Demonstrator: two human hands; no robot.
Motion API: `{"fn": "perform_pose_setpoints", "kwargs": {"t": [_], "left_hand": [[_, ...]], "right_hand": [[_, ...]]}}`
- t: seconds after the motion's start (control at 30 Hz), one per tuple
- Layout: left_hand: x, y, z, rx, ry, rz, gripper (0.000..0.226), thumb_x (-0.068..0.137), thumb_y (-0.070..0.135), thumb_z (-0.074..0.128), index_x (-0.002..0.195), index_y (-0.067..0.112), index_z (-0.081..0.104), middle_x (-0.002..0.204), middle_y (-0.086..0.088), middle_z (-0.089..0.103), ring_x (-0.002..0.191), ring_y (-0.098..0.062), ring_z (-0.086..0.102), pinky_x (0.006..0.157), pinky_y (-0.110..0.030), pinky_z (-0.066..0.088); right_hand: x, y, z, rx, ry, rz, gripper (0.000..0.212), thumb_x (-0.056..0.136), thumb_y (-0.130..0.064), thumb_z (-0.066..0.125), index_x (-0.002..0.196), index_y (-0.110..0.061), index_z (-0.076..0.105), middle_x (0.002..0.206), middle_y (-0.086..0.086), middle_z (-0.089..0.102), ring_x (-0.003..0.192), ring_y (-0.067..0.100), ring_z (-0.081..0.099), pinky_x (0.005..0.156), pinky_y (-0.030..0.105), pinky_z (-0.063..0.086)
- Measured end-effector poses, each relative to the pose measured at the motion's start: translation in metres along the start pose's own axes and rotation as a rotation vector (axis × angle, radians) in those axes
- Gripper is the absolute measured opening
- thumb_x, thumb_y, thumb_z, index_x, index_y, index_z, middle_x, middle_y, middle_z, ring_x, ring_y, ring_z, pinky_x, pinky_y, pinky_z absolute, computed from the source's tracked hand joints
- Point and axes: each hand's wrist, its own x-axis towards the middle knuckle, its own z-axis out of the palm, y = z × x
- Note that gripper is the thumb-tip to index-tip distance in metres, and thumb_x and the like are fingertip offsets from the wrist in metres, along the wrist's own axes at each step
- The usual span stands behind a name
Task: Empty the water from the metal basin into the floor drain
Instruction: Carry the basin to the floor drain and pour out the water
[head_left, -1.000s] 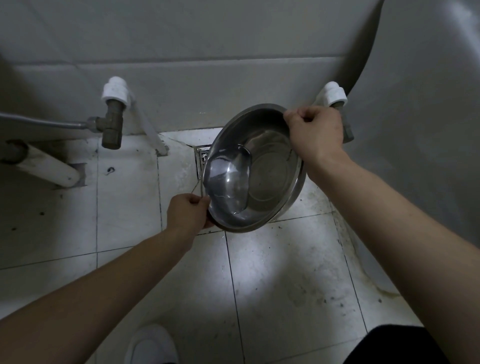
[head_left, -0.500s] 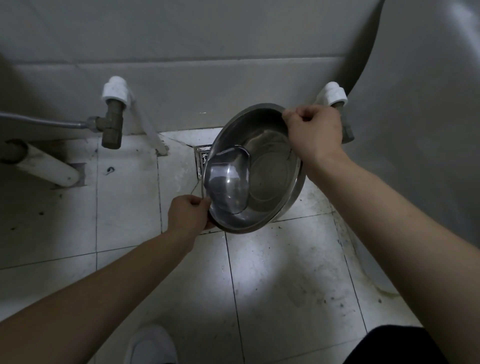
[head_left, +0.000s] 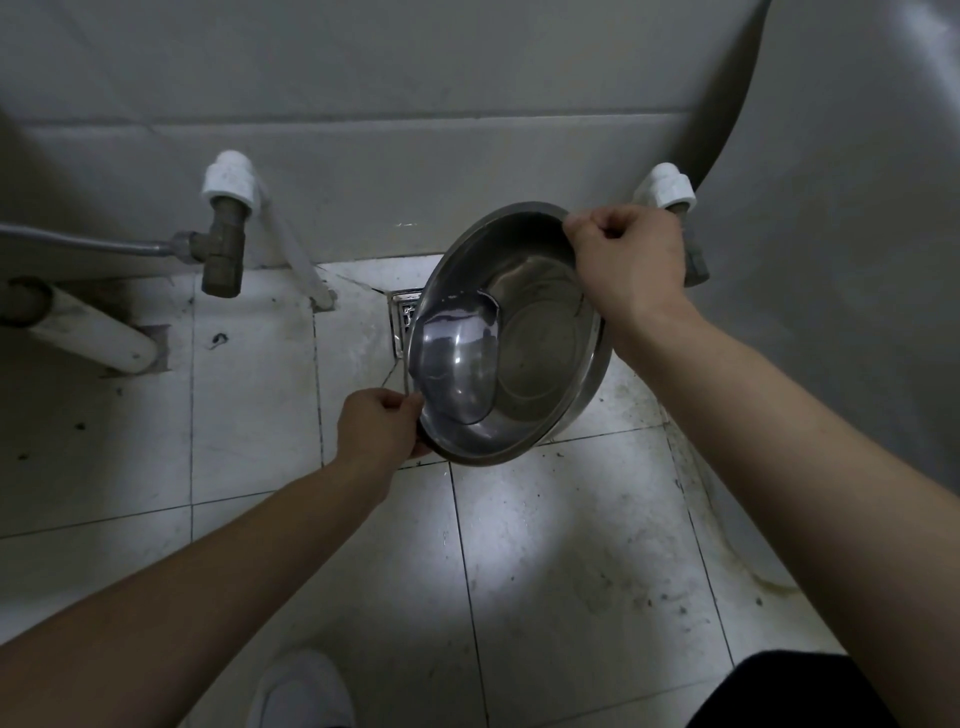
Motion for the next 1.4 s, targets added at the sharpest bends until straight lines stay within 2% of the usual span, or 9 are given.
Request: {"fn": "perform_pose_setpoints", "kwargs": {"t": [0.1,0.27,0.4,0.57,0.8,1.0,1.13,1.27,1.4], "left_hand": [[0.0005,-0.0005,0.0002,-0.003,0.003,-0.004,0.019,0.097,0.016,0.065,0.086,0.002,0.070,0.081,-0.015,0.073,0.054,-0.016,0.072,0.048,-0.024,0.059],[-0.0003,-0.0014,0.0004,0.008,0.001,0.003,0.019,0.097,0.016,0.064,0.084,0.004,0.069,0.079,-0.015,0.073,0.052,-0.014,0.071,0.048,-0.022,0.058],[-0.0010,-0.0012,0.0010,0.008,0.003,0.004,0.019,0.097,0.015,0.064,0.083,0.004,0.069,0.078,-0.014,0.073,0.049,-0.011,0.070,0.046,-0.021,0.057],[-0.0010,-0.0008,0.0013,-0.011,0.003,0.002,0.020,0.097,0.017,0.065,0.083,0.004,0.070,0.079,-0.014,0.073,0.052,-0.012,0.071,0.048,-0.022,0.058],[0.0002,-0.0014,0.0014,-0.005,-0.001,0.004,0.021,0.097,0.018,0.065,0.084,0.002,0.070,0.077,-0.014,0.072,0.049,-0.011,0.071,0.046,-0.022,0.057],[-0.0003,-0.0014,0.0028,-0.012,0.004,0.008,0.021,0.097,0.016,0.064,0.080,0.005,0.069,0.077,-0.013,0.072,0.049,-0.011,0.070,0.045,-0.022,0.057],[-0.0002,-0.0018,0.0030,-0.005,0.003,0.005,0.019,0.098,0.017,0.064,0.084,0.004,0.069,0.077,-0.013,0.072,0.048,-0.010,0.070,0.045,-0.021,0.057],[-0.0007,-0.0021,0.0028,-0.010,0.000,0.007,0.021,0.097,0.017,0.065,0.086,0.001,0.070,0.077,-0.015,0.072,0.048,-0.010,0.070,0.045,-0.020,0.056],[-0.0005,-0.0022,0.0028,-0.013,-0.003,0.007,0.021,0.097,0.016,0.066,0.085,0.000,0.070,0.076,-0.015,0.072,0.049,-0.011,0.070,0.045,-0.020,0.056]], "right_hand": [[-0.0004,-0.0009,0.0001,0.008,0.000,-0.011,0.035,0.101,-0.024,0.062,0.096,0.009,0.071,0.086,0.025,0.066,0.072,0.019,0.060,0.071,0.025,0.056],[-0.0012,-0.0033,0.0000,0.002,-0.004,-0.017,0.037,0.100,-0.024,0.062,0.095,0.011,0.069,0.077,0.018,0.062,0.072,0.018,0.057,0.084,0.040,0.059],[-0.0038,-0.0051,-0.0001,0.001,-0.005,-0.033,0.036,0.100,-0.024,0.062,0.100,0.011,0.070,0.097,0.030,0.069,0.076,0.026,0.063,0.088,0.042,0.059],[-0.0023,-0.0054,-0.0005,0.009,0.000,-0.016,0.036,0.099,-0.025,0.063,0.096,0.009,0.071,0.079,0.017,0.063,0.073,0.018,0.058,0.084,0.037,0.059],[-0.0032,-0.0067,-0.0015,-0.009,-0.002,-0.024,0.035,0.099,-0.026,0.063,0.098,0.008,0.071,0.097,0.027,0.071,0.084,0.033,0.069,0.087,0.043,0.060],[-0.0032,-0.0058,-0.0016,0.006,-0.001,-0.025,0.035,0.099,-0.026,0.063,0.093,0.008,0.070,0.076,0.015,0.062,0.071,0.018,0.058,0.084,0.039,0.059],[-0.0035,-0.0072,-0.0020,0.001,-0.003,-0.034,0.034,0.099,-0.025,0.063,0.094,0.007,0.072,0.088,0.022,0.072,0.076,0.023,0.067,0.085,0.039,0.061],[-0.0038,-0.0068,-0.0009,-0.010,-0.002,-0.037,0.035,0.099,-0.025,0.063,0.091,0.008,0.071,0.080,0.020,0.068,0.072,0.020,0.063,0.085,0.041,0.061],[-0.0038,-0.0076,-0.0007,-0.008,-0.001,-0.030,0.032,0.099,-0.027,0.064,0.096,0.003,0.074,0.095,0.022,0.073,0.082,0.028,0.070,0.085,0.037,0.061]]}}
